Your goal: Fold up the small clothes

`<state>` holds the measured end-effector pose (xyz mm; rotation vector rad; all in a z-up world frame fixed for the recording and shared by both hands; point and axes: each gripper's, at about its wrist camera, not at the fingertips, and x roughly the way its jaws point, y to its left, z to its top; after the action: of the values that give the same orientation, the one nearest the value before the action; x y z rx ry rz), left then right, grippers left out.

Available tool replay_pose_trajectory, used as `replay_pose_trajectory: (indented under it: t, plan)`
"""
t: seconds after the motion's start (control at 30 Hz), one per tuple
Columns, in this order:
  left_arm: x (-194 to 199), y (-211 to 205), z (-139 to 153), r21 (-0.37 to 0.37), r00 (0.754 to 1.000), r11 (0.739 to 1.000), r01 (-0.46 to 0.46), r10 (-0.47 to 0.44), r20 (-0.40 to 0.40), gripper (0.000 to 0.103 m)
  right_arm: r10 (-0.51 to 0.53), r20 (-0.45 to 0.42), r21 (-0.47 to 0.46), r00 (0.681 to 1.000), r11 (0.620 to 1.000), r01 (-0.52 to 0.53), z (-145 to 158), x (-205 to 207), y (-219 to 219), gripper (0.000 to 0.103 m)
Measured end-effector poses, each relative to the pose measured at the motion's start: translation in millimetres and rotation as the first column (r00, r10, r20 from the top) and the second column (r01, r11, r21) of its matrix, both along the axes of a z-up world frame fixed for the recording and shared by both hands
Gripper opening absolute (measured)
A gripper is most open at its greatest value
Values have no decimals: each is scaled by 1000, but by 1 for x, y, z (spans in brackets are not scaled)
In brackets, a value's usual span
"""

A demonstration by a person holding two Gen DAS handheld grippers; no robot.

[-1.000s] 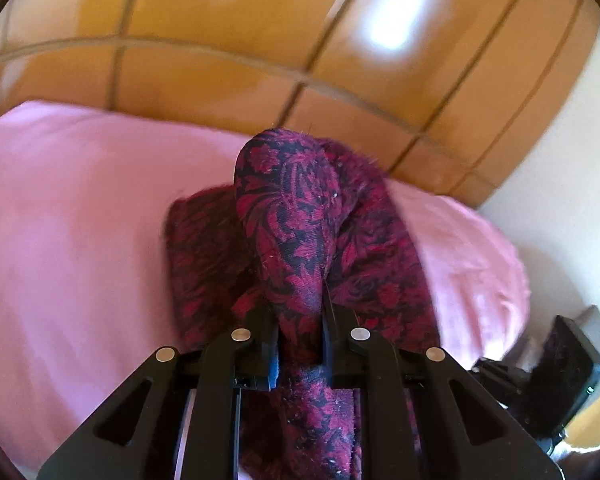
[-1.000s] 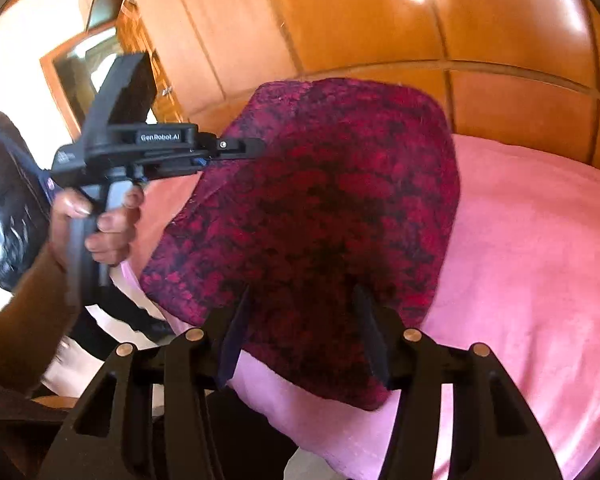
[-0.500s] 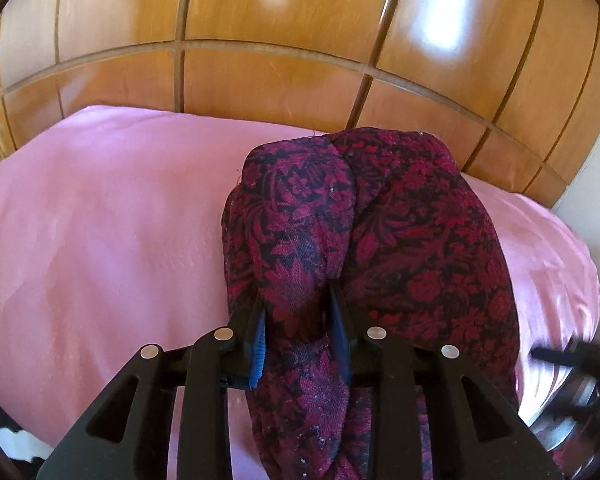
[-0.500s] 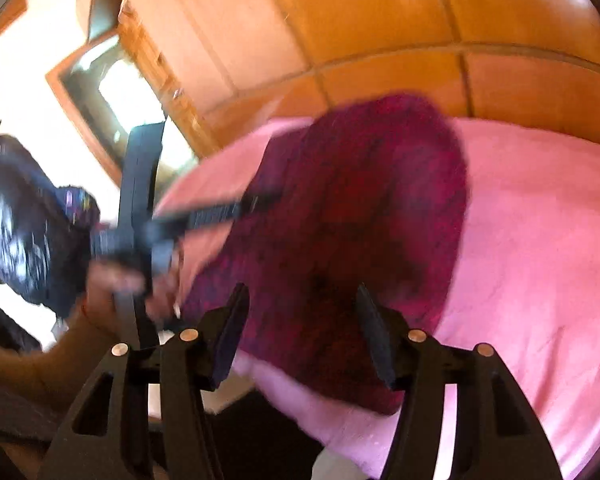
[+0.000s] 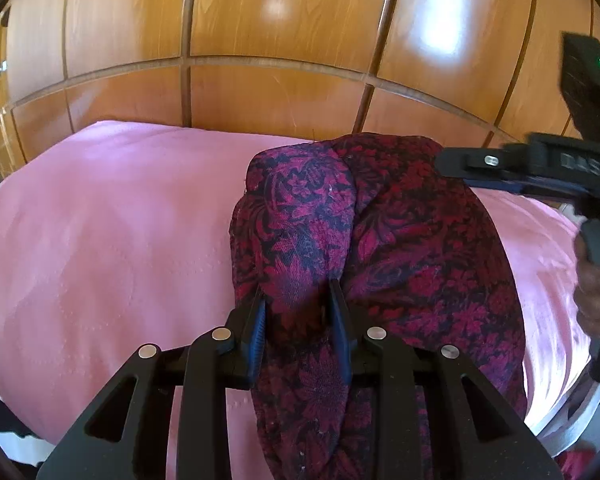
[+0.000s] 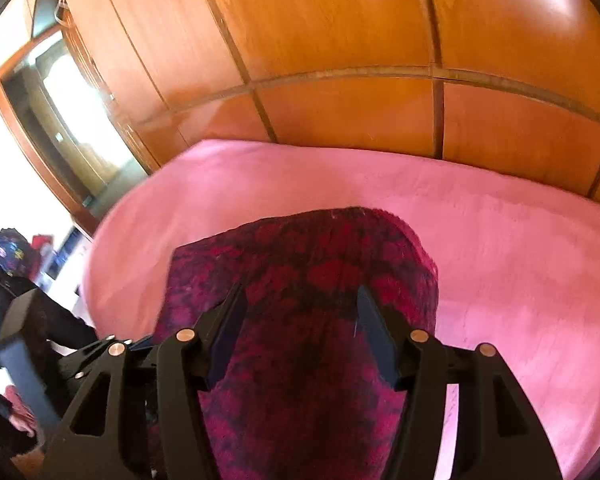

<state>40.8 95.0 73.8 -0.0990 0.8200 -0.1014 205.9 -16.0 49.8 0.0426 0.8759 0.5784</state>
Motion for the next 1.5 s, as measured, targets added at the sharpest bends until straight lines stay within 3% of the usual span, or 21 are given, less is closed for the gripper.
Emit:
replay_pose_trajectory:
  t: [0.23,0.5,0.73,0.83,0.9,1.07,1.13,1.23,1.4,1.5]
  plan:
    - [-2,4,-4,-15,1000,1000,3,-3,4,27,15,-16,-65,1000,998,-16,-6,21,15,60]
    - [7,12,-21,-23,1000,1000,-10,10,-20,27,-7,-99,-165,995,986,-10,-53,60,47,66]
    - [3,13,-17,-37,999,999,-39,39,-16,27,-15,-84,-159,996,987,2,-59,61,46,72]
    - [-1,12,-14,-33,998,998,-55,55,-7,32,1,-44,-79,999,997,-5,-52,50,35,86]
    - [-6,12,-14,-14,997,997,-77,77,2,38,3,-13,-37,1000,999,-3,-46,42,28,86]
    - [-17,14,-12,-3,993,993,-116,116,4,39,-25,38,104,999,994,21,-26,12,-5,91]
    - [-20,15,-14,20,991,991,-136,136,4,52,-38,36,151,999,988,33,-22,1,-21,91]
    - [-20,19,-20,37,989,989,-144,145,-14,58,-60,0,233,998,971,58,-28,-16,-53,92]
    - [-14,37,-34,0,992,993,-119,119,-45,57,-83,-122,357,989,926,121,-66,-38,-103,97]
    - [-13,46,-39,-1,994,995,-97,97,-55,47,-51,-207,455,977,879,142,-94,-45,-121,99]
